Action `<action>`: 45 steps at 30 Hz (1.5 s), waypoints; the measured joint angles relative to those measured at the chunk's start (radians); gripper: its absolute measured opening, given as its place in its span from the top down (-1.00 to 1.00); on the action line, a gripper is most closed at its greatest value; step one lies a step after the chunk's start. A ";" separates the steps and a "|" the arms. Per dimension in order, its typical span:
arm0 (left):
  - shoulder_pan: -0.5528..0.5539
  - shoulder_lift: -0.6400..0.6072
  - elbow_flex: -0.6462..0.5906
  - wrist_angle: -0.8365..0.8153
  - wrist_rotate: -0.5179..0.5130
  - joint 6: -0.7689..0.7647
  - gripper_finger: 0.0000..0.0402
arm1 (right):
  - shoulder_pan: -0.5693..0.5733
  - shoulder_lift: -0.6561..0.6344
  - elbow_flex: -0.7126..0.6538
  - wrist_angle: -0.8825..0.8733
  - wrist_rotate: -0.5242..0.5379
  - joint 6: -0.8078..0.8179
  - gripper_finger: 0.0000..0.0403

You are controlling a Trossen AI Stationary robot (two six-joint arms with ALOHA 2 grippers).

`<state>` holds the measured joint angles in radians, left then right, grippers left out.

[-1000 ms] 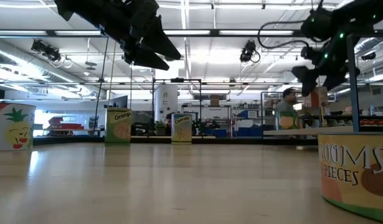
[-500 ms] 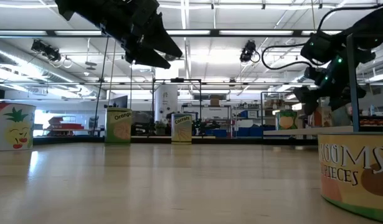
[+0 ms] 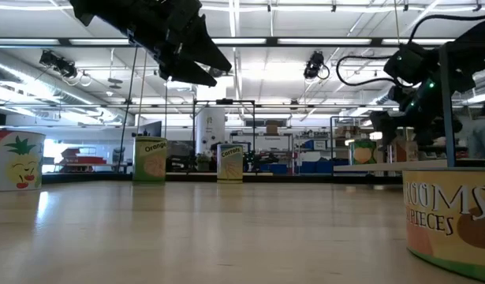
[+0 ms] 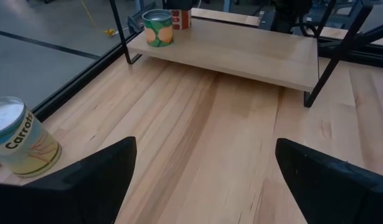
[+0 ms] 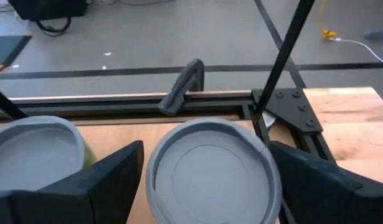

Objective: Pick and place cans onto a shelf
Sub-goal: Put the canned diced tomatoes on the shelf

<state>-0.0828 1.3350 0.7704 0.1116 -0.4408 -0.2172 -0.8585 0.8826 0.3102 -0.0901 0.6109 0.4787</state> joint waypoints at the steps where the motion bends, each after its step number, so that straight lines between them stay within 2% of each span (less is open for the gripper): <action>1: 0.000 0.000 0.000 0.000 0.000 0.000 -0.94 | 0.003 -0.013 0.006 -0.008 0.000 -0.006 -0.73; 5: 0.000 0.000 0.000 0.000 0.000 0.000 -0.94 | 0.013 -0.066 0.057 -0.078 -0.001 -0.028 -0.73; 13: 0.000 0.000 0.000 0.018 0.000 -0.001 -0.94 | 0.053 -0.109 0.206 -0.508 -0.048 -0.024 -0.73; 18: 0.000 0.000 0.000 0.029 0.000 -0.008 -0.94 | 0.075 -0.118 0.230 -0.649 -0.072 0.018 -0.73; 25: 0.000 0.000 0.000 0.035 0.000 -0.008 -0.94 | 0.048 -0.059 0.209 -0.632 -0.078 0.024 -0.73; 30: 0.000 0.000 0.000 0.035 0.000 -0.008 -0.94 | 0.032 0.016 0.209 -0.590 -0.035 -0.008 -0.73; 34: 0.000 0.000 0.000 0.034 0.000 -0.008 -0.94 | 0.032 0.059 0.209 -0.489 -0.083 -0.057 -0.73; 38: 0.000 0.000 0.000 0.034 0.001 -0.007 -0.94 | 0.032 0.078 0.209 -0.452 -0.128 -0.059 -0.73; 45: 0.000 0.000 0.000 0.033 0.000 -0.007 -0.94 | 0.033 0.064 0.209 -0.456 -0.105 -0.062 -0.73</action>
<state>-0.0830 1.3353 0.7704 0.1448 -0.4404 -0.2241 -0.8254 0.9469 0.5190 -0.5461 0.5057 0.4163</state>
